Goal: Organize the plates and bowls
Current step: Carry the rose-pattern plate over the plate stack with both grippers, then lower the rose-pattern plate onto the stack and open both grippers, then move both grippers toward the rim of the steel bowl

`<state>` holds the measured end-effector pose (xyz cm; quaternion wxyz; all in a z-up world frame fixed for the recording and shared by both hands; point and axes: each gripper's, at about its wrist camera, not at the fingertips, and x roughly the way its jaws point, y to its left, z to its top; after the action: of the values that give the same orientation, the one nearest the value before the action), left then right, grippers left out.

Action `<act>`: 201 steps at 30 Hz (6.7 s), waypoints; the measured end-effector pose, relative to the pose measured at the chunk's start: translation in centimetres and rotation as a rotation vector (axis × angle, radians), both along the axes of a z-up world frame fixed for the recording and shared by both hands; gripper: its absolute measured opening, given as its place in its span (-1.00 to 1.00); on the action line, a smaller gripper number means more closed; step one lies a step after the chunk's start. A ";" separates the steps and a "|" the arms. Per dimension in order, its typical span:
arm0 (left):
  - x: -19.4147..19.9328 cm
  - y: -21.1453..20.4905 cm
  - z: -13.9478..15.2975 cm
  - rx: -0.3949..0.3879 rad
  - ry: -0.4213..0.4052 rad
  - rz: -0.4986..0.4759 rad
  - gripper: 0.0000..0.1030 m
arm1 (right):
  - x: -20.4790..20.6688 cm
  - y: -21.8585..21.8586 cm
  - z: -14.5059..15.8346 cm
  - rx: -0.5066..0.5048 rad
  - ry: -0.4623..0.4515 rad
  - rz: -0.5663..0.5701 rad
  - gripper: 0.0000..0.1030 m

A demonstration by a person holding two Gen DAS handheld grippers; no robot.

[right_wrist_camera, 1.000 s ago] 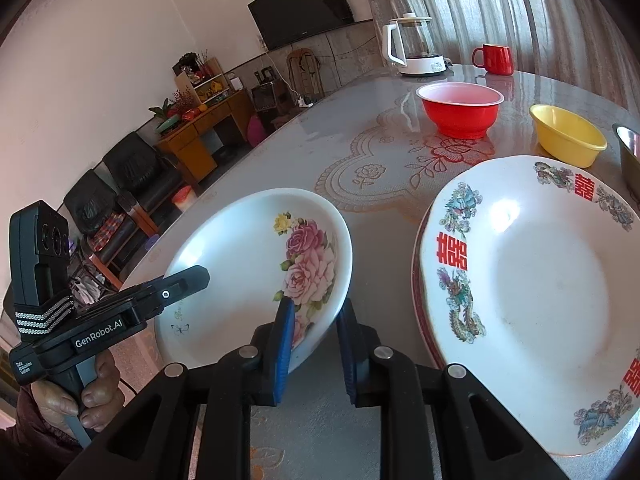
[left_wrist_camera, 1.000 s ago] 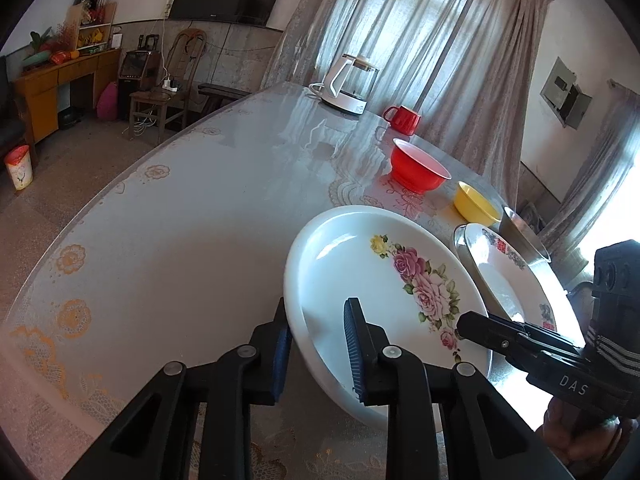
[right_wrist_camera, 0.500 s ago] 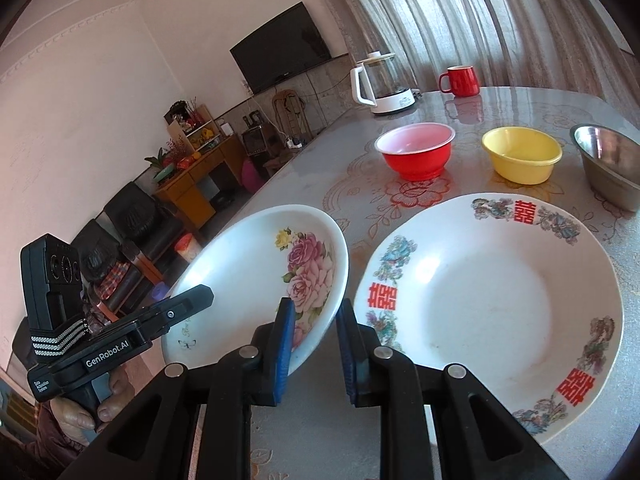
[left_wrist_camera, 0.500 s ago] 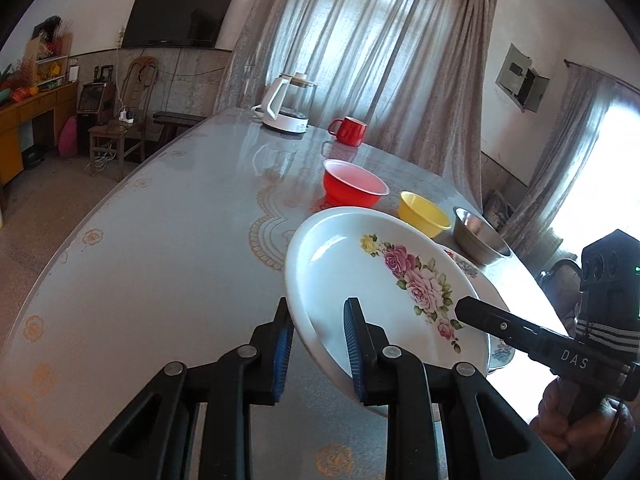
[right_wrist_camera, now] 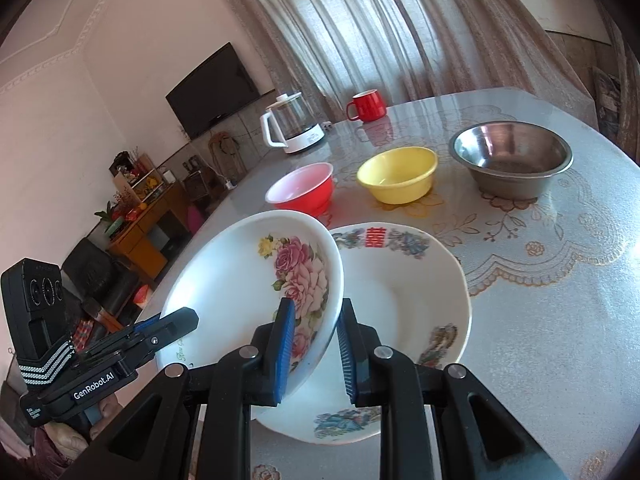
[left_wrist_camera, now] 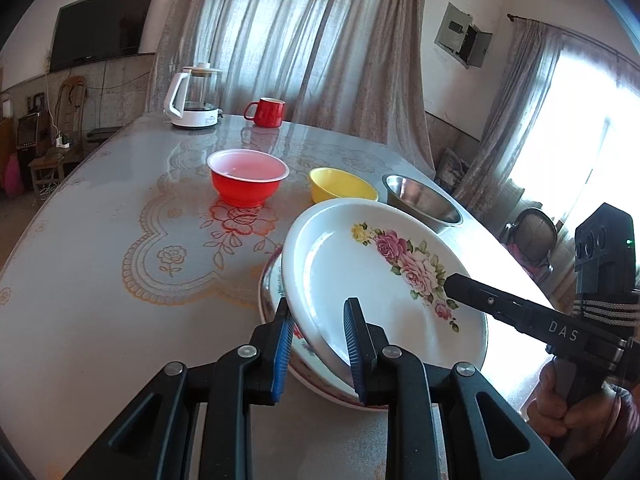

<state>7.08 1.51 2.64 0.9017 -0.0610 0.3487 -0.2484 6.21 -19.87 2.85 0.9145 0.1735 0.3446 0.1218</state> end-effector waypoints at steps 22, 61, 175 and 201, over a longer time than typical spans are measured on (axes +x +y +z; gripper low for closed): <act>2.6 -3.2 -2.5 0.068 0.106 -0.023 -0.51 | 1.2 -2.4 -2.2 -0.051 0.097 -0.088 -0.60; 2.3 -1.8 -0.9 0.113 0.044 0.089 -0.46 | 1.5 -2.6 -2.2 -0.104 0.102 -0.081 -0.50; 12.9 -18.4 1.1 0.043 0.262 -0.145 0.66 | 9.7 -22.4 0.6 0.097 0.080 -0.463 -0.31; 18.2 -23.6 -0.7 0.019 0.312 -0.123 0.02 | 16.5 -25.2 -1.8 0.158 0.156 -0.423 -0.31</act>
<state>25.28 -22.07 1.91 0.8203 -0.0690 0.4897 -0.2873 22.72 -45.04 1.08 0.8738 0.3217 0.3598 -0.0595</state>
